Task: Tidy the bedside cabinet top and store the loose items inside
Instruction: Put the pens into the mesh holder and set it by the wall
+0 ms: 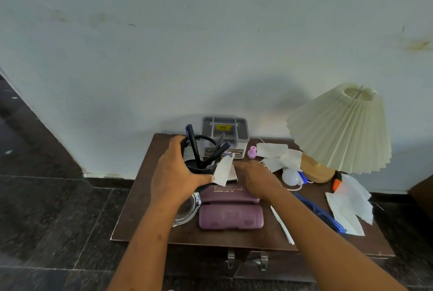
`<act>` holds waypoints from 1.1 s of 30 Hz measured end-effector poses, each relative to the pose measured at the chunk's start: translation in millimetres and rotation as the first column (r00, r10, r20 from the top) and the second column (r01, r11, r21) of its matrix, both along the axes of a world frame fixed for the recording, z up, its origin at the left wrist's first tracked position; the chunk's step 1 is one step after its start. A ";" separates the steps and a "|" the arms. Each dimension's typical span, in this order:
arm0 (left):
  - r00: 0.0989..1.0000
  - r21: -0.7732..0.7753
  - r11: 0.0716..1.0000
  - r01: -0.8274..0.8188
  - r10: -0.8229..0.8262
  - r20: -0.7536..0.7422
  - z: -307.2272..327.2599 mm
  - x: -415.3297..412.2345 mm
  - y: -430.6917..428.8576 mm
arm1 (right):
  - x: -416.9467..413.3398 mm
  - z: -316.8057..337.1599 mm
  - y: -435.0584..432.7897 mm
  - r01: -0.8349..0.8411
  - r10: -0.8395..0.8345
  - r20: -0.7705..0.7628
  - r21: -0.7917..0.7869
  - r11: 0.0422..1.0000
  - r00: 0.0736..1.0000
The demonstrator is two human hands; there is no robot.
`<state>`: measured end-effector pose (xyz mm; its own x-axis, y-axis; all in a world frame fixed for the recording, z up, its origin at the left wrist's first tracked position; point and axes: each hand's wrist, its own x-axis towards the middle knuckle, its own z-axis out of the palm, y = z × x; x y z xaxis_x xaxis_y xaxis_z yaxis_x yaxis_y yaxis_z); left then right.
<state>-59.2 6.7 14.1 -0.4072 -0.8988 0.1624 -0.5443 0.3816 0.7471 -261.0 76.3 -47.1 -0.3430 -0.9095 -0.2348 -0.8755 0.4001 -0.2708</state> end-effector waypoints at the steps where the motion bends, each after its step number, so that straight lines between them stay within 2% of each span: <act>1: 1.000 0.001 1.000 0.001 -0.001 0.004 -0.2 -0.4 0.9 | 1.7 -1.9 -0.8 -0.037 0.037 0.003 0.033 0.999 0.999; 5: 0.998 -0.003 0.999 0.044 -0.044 0.035 -1.2 -7.5 6.0 | 7.9 -0.5 -1.1 -0.109 0.104 0.071 0.073 0.991 0.992; 7: 0.995 -0.007 0.996 0.090 -0.090 0.044 -1.9 -15.0 10.7 | 4.1 7.8 3.9 -0.086 0.081 0.091 0.057 0.995 0.993; 11: 0.978 0.014 0.979 0.204 -0.204 0.047 -2.6 -35.3 25.1 | -27.6 26.0 33.5 0.088 -0.086 0.126 -0.007 0.996 0.988; 14: 0.962 0.029 0.965 0.262 -0.263 0.075 -4.5 -53.6 38.6 | -61.8 30.0 71.3 0.212 -0.214 0.102 0.030 0.977 0.972; 18: 0.934 0.033 0.938 0.346 -0.348 0.080 -6.6 -74.4 58.6 | -101.9 36.1 117.2 0.436 -0.432 0.137 0.002 0.900 0.891; 20: 0.920 0.030 0.927 0.374 -0.375 0.114 -8.3 -82.8 66.1 | -119.5 36.5 134.4 0.566 -0.551 0.173 -0.046 0.823 0.816; 23: 0.908 0.031 0.920 0.392 -0.392 0.149 -11.0 -91.8 73.3 | -137.8 28.2 156.1 0.701 -0.694 0.099 -0.085 0.708 0.713; 25: 0.900 0.033 0.913 0.407 -0.407 0.158 -12.4 -95.9 76.7 | -142.2 20.3 164.6 0.706 -0.706 0.031 -0.011 0.708 0.708; 28: 0.891 0.028 0.908 0.418 -0.416 0.182 -14.2 -99.4 77.2 | -141.8 13.1 167.5 0.710 -0.719 0.086 0.118 0.694 0.689; 33: 0.890 0.036 0.909 0.416 -0.415 0.190 -15.6 -99.0 70.7 | -142.7 5.2 164.0 0.710 -0.721 0.030 0.154 0.687 0.692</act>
<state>-158.2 77.4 -1.5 -0.7664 -0.6404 0.0495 -0.4662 0.6076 0.6430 -403.7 240.3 -42.0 -0.8520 -0.3577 -0.3823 -0.2863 0.9297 -0.2317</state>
